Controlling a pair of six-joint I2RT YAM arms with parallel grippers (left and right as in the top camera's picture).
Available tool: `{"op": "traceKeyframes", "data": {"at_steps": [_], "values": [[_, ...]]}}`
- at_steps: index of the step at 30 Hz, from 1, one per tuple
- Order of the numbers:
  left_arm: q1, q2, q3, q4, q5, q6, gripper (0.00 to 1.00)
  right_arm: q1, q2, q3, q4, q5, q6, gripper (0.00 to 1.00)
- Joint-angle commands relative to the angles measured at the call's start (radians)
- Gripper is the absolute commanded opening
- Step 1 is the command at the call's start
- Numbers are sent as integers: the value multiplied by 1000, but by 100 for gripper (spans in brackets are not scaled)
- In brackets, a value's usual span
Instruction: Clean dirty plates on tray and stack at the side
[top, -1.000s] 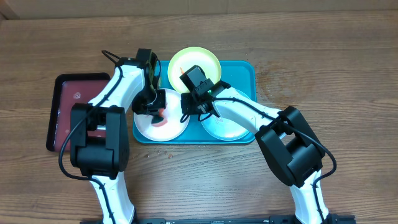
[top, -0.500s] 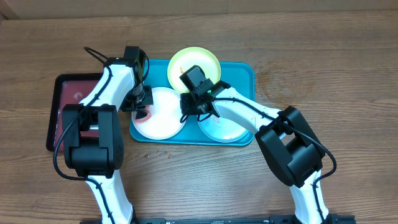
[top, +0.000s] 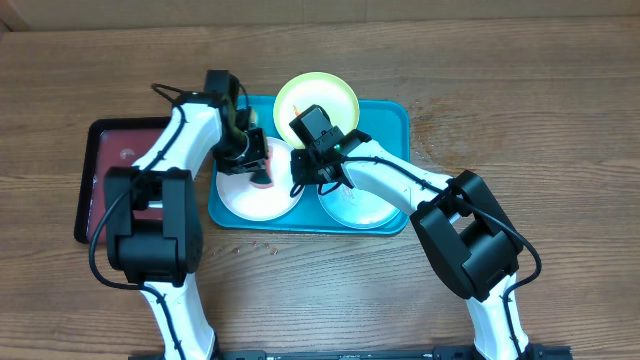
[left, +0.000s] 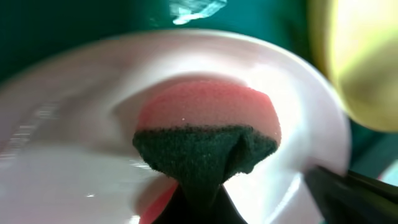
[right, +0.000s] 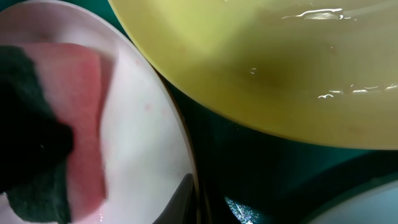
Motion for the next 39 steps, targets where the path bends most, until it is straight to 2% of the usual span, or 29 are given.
{"op": "traceKeyframes", "data": {"at_steps": [1,9,12,16,19,23,27,31,36,39], "values": [[-21,5,17,5,56,-1,4,-2,11,-3,3,-21,4,4],[-69,5,17,-48,58,28,5,10,34,-3,-9,-98,4,4],[-89,5,17,-77,18,40,4,10,41,-3,-14,-104,5,4],[-91,5,17,-129,-146,-49,4,10,41,-3,-22,-121,4,4],[-90,5,17,-185,-275,-71,4,10,41,-3,-39,-121,3,4],[-89,5,18,-229,-545,-161,4,10,41,-2,-47,-98,-6,4],[-89,5,35,-227,-646,-171,4,10,40,6,-55,-65,-16,4],[-89,5,83,-198,-577,-167,4,10,40,36,-77,-5,-39,4],[-89,6,90,-108,-241,-83,4,10,40,50,-97,52,-54,4],[-94,6,83,-80,-117,-80,4,10,40,49,-122,80,-53,4]]}}
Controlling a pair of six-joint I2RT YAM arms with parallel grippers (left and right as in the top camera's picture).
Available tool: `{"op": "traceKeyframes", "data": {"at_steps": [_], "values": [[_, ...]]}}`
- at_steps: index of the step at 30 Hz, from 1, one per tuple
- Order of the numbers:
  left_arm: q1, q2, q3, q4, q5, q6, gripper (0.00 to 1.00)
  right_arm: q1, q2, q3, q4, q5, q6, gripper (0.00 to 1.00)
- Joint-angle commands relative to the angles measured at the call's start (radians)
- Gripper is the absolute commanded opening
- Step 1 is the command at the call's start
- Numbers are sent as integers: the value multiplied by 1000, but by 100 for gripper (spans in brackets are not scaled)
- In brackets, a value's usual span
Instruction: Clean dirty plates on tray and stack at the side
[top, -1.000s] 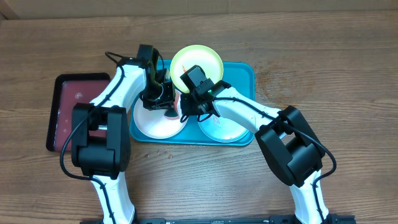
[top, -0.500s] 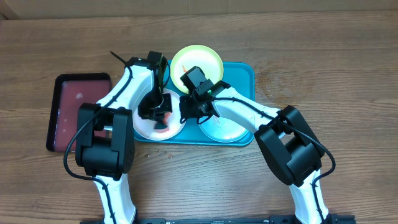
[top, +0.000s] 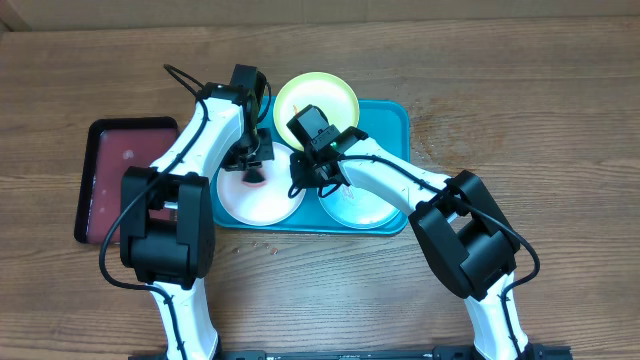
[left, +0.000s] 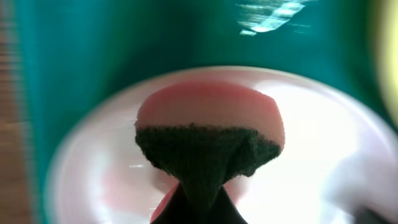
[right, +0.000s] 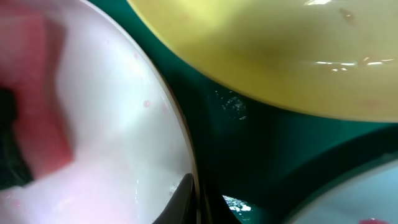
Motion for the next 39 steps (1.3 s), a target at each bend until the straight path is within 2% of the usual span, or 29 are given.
{"op": "traceKeyframes", "data": {"at_steps": [1,8,14,16,22,25,32,39], "values": [[-6,6,8,17,220,30,4,3,27,8,-26,86,-24,4],[-40,6,-54,38,245,29,4,3,27,8,-13,56,-19,4],[-51,6,-135,127,246,0,4,3,27,8,-19,56,-19,4],[-46,6,-151,135,185,0,4,3,27,8,-23,56,-20,4],[-30,5,-152,84,-217,-19,4,3,27,8,-26,56,-20,4],[-19,3,-150,68,-322,-19,4,3,27,8,-26,56,-20,4],[-4,3,-114,57,-403,-14,4,3,27,8,-34,56,-20,4],[2,3,-66,54,-367,-15,4,3,27,8,-37,56,-20,4]]}}
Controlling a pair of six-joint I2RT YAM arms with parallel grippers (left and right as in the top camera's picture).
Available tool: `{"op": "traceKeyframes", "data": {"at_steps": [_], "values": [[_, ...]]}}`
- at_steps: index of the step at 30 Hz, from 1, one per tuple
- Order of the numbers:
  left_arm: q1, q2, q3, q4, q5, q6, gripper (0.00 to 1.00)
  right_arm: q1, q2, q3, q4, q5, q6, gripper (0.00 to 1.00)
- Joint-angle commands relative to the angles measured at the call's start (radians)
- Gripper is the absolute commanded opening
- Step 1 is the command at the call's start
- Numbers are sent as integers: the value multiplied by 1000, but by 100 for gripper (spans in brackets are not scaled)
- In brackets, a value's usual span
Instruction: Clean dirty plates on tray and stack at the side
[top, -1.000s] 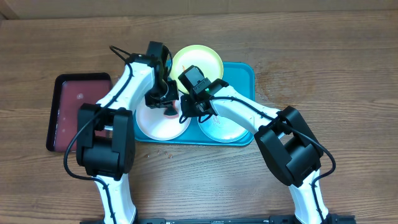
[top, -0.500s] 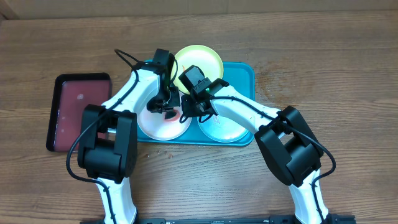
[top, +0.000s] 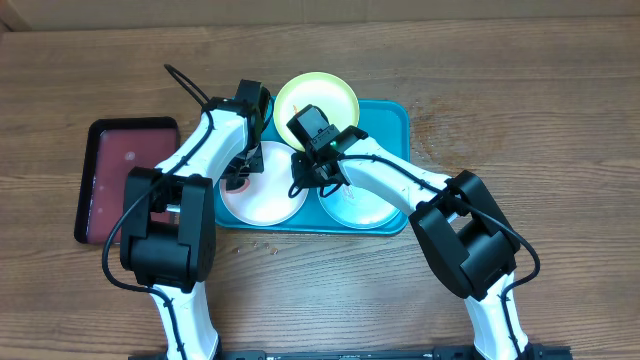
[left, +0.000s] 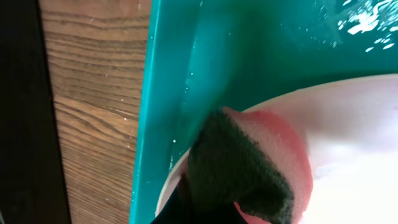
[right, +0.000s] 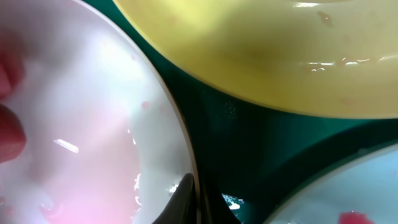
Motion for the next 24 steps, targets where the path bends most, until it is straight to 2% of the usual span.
{"op": "traceKeyframes", "data": {"at_steps": [1,5,8,10,14,18,24], "values": [[9,20,39,7,7,-13,4,3,27,2,-16,35,-14,4],[9,23,28,15,288,-1,4,3,27,2,-13,35,-14,4],[4,23,13,43,508,53,4,3,27,2,-13,35,-14,4],[-5,23,6,56,593,76,4,3,27,2,-13,35,-14,4],[-28,23,5,60,634,90,4,3,27,2,-13,35,-14,4],[-46,23,5,57,711,188,4,3,27,2,-13,35,-14,4],[-45,23,5,-21,650,188,4,3,27,2,-13,35,-14,4]]}}
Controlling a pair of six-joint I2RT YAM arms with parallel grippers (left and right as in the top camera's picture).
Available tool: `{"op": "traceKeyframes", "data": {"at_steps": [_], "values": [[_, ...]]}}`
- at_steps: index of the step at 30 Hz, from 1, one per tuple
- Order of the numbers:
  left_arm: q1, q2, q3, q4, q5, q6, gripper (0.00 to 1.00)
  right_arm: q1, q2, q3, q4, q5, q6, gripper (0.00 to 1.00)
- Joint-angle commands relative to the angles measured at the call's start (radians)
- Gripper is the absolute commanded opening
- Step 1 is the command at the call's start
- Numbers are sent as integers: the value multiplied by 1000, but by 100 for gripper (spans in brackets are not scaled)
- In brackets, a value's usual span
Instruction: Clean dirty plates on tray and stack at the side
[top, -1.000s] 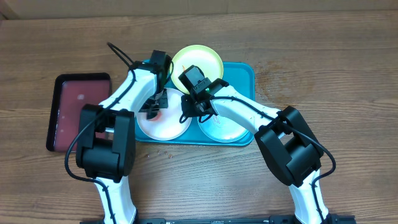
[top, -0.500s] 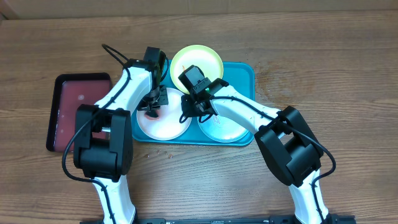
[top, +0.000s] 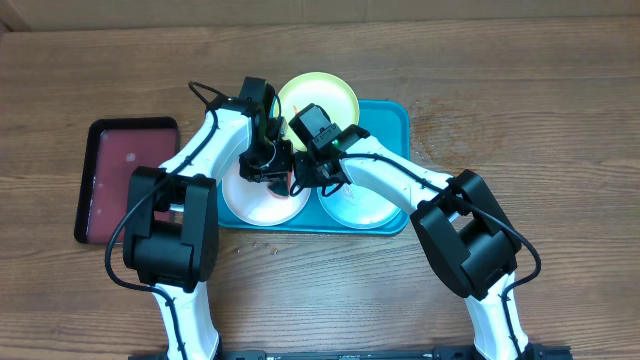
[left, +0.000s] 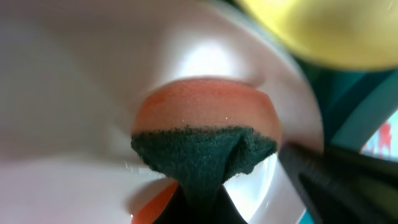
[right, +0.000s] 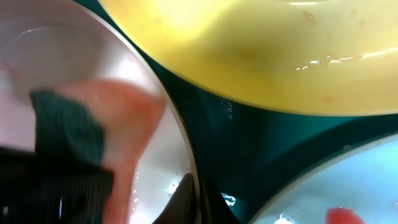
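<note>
On the teal tray (top: 392, 112) lie a white plate (top: 250, 200) at the left, a pale plate (top: 362, 207) at the right and a yellow-green plate (top: 325, 92) at the back. My left gripper (top: 276, 172) is shut on a pink sponge with a dark green scrubbing side (left: 205, 134), pressed on the white plate's (left: 81, 93) right part. My right gripper (right: 194, 186) is shut on that white plate's rim (right: 180, 134). In the right wrist view the sponge (right: 93, 134) is blurred, and the yellow-green plate (right: 280, 56) fills the top.
A dark red tray (top: 125, 180) lies on the wooden table left of the teal tray. A red smear shows on the pale plate (right: 339, 214). Small crumbs dot the table (top: 262, 245) in front of the teal tray.
My left gripper has moved with the sponge from the white plate's left edge by the tray wall to its right part, close to the right gripper. The right gripper still holds the rim.
The sponge was first pressed on the right part of the white plate, then near its middle, then at its left edge by the tray wall, and now it is back at the right. My right gripper has stayed shut on the plate's rim throughout.
</note>
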Motion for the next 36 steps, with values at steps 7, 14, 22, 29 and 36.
{"op": "traceKeyframes", "data": {"at_steps": [7,14,22,29,36], "values": [[-18,17,-3,-148,-198,30,4,8,27,2,-4,35,-14,4],[4,16,-2,-209,-546,-82,4,8,27,2,-4,35,-14,4],[27,16,2,-87,-544,-144,4,8,27,2,-4,35,-14,4],[27,16,2,95,-256,-143,4,8,27,2,-4,35,-14,4],[15,16,2,103,30,-130,4,8,27,2,-4,34,-14,4]]}}
